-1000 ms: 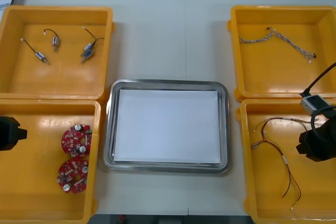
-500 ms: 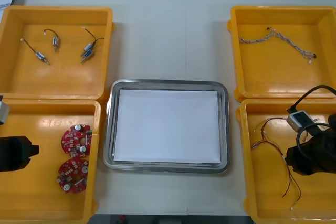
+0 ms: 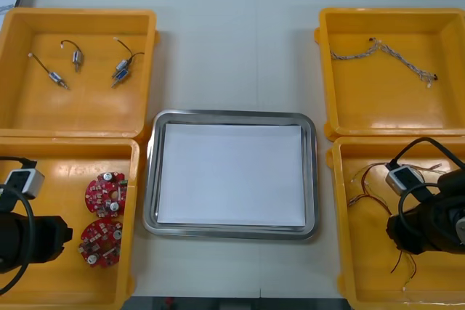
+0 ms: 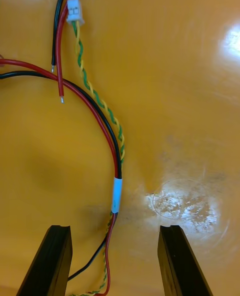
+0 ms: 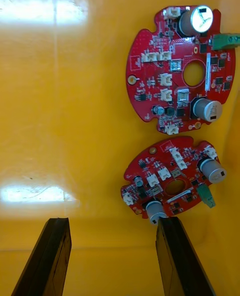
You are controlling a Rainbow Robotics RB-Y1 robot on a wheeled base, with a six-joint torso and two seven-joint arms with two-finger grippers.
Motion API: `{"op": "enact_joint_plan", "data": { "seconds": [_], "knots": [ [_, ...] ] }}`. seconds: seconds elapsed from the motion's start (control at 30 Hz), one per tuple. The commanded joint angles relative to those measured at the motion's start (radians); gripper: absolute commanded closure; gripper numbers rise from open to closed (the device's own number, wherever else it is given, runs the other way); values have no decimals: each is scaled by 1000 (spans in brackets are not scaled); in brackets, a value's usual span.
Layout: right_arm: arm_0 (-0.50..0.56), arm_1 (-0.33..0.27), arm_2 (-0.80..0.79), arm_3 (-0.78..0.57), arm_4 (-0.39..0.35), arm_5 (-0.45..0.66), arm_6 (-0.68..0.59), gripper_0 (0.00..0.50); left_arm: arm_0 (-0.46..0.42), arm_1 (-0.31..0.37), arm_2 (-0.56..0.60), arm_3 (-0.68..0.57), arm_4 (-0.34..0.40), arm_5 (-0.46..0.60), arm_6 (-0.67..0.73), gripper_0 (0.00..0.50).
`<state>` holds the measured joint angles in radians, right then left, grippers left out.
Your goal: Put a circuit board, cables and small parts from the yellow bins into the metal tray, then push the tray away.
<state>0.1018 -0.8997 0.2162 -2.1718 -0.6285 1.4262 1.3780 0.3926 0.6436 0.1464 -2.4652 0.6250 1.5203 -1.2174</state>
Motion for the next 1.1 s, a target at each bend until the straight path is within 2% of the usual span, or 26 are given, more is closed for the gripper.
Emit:
{"op": "enact_joint_plan", "data": {
  "seconds": [0.03,0.17,0.5,0.7,0.9,0.93,1.03,1.07,1.1],
  "knots": [
    [24,35,15,30,12,-30,-4,0,42,-35,-94,-31,-105,-37,-40,0],
    [24,35,25,41,19,-44,-2,0,58,-36,-159,-31,-182,-61,-1,0],
    [26,47,31,61,23,-64,-2,0,109,-65,-215,-17,-228,-114,-17,0],
    [26,56,31,66,38,-64,-5,0,101,-76,-252,54,-265,-196,-27,0],
    [24,61,31,70,43,-62,-5,0,83,-102,-272,111,-291,-232,-45,0],
    [24,61,31,70,41,-64,-7,37,81,-104,-275,117,-294,-238,-47,0],
    [22,61,32,70,39,-62,-8,209,80,-110,-283,127,-298,-246,-53,0],
    [22,61,31,72,39,-62,-8,291,81,-110,-283,129,-300,-244,-53,0],
    [22,61,31,72,36,-62,-10,398,81,-111,-286,129,-301,-244,-53,0]
  ]
}}
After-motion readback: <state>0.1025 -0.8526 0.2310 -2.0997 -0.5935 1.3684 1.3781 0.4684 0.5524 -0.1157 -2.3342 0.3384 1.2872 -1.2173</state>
